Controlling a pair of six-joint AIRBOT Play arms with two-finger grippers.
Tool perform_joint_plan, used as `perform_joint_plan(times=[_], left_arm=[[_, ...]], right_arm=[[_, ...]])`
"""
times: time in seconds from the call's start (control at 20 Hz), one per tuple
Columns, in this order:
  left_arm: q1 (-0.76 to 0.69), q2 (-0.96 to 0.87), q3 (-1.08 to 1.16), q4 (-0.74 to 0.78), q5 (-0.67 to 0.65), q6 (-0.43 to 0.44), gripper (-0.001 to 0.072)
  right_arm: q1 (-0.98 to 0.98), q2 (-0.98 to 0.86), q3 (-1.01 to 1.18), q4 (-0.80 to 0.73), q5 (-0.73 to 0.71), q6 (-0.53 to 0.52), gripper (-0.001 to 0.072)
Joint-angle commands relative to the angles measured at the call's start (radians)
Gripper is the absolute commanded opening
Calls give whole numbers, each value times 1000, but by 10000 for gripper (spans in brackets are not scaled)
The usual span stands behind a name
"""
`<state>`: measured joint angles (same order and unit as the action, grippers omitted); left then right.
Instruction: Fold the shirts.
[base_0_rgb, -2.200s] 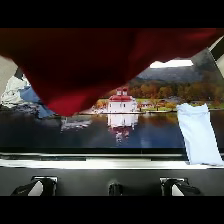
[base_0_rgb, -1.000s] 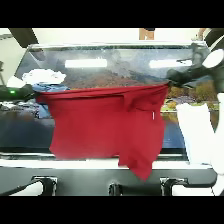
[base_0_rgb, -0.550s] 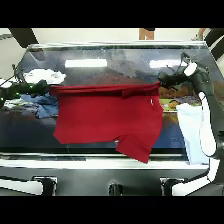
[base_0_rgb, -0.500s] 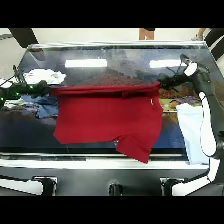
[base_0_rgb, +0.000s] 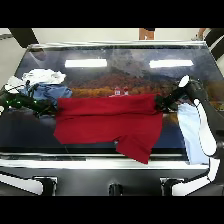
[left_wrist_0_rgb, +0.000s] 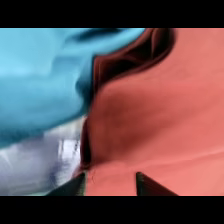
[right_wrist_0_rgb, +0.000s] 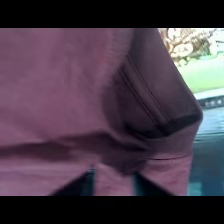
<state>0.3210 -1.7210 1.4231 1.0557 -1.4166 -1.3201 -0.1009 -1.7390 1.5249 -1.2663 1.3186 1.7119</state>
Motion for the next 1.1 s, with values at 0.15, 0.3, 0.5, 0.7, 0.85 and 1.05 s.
perform_joint_plan(times=[0.15, 0.3, 0.5, 0.7, 0.85, 1.05], left_arm=[[68, 105, -85, 48, -183, -19, 544], [132, 285, -429, 64, -51, 16, 566], [163, 366, -716, -41, 71, 105, 534], [128, 362, -750, -100, 183, 117, 521], [97, 360, -751, -106, 237, 104, 366], [70, 351, -750, -106, 257, 90, 34]], right_arm=[[-138, 119, 22, -29, 266, -46, 494], [-196, 210, -178, -27, 268, -95, 492], [-194, 282, -372, 3, 186, -146, 495], [-194, 282, -417, 23, 174, -190, 516], [-194, 282, -476, 84, 138, -220, 540], [-194, 280, -581, 177, 74, -256, 540]])
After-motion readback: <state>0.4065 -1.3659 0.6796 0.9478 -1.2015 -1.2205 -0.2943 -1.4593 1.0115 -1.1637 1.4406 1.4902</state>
